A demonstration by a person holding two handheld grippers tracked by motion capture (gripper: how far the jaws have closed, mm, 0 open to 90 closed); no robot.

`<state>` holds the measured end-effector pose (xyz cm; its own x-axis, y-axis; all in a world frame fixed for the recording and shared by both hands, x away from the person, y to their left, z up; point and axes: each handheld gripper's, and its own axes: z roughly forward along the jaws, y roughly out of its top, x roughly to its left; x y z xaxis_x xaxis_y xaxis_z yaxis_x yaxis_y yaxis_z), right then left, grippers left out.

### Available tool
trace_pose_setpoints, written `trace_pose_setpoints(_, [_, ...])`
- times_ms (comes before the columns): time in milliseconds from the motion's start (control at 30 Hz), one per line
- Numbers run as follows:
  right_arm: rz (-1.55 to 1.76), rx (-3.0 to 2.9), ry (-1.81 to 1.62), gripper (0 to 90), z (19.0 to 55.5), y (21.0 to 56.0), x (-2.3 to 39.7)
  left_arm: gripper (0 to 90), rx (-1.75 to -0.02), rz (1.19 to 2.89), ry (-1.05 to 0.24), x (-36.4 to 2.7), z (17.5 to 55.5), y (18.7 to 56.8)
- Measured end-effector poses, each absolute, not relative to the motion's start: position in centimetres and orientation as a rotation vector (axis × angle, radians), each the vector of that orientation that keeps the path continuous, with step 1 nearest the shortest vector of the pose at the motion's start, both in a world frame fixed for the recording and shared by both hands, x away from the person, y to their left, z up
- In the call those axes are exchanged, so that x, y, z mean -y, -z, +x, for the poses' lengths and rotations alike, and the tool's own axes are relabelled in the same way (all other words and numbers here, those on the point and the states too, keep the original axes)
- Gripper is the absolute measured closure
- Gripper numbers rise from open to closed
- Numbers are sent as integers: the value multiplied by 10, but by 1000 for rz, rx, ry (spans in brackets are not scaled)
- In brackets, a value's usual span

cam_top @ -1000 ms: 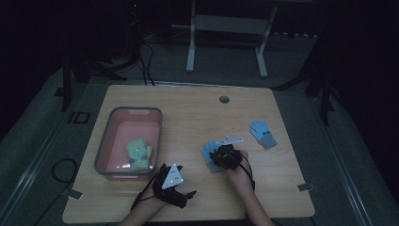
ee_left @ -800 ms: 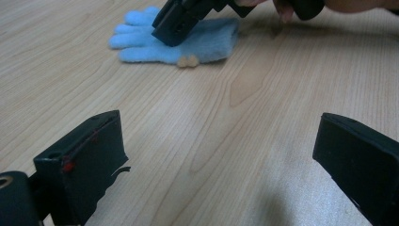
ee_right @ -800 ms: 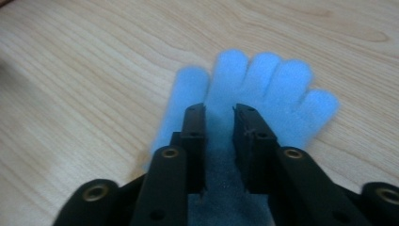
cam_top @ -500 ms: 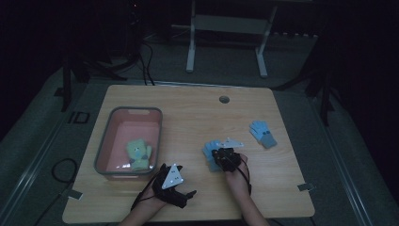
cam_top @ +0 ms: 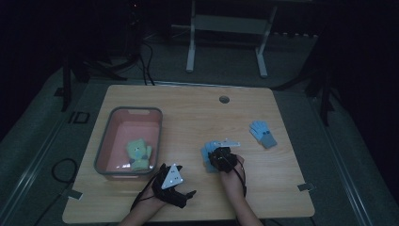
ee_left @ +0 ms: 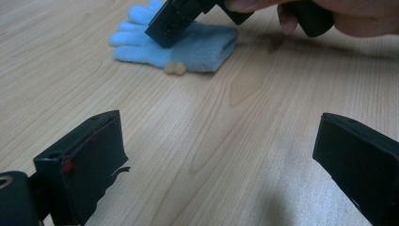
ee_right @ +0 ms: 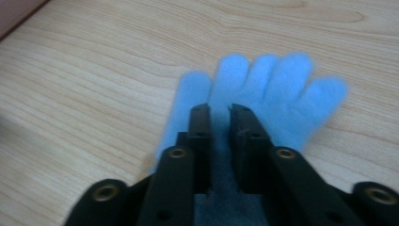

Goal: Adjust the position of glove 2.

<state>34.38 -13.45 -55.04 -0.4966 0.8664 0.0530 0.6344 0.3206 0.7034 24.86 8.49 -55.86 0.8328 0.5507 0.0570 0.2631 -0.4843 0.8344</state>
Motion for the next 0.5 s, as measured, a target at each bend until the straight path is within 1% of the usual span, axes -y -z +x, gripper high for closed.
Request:
trace_pose_setpoints(267, [1300, -2307, -1011, 644, 342, 534, 143, 29, -592, 2097, -396, -84, 248, 559])
trace_pose_setpoints(500, [1217, -2332, -1040, 634, 342, 519, 168, 30, -596, 2098, -398, -85, 248, 559])
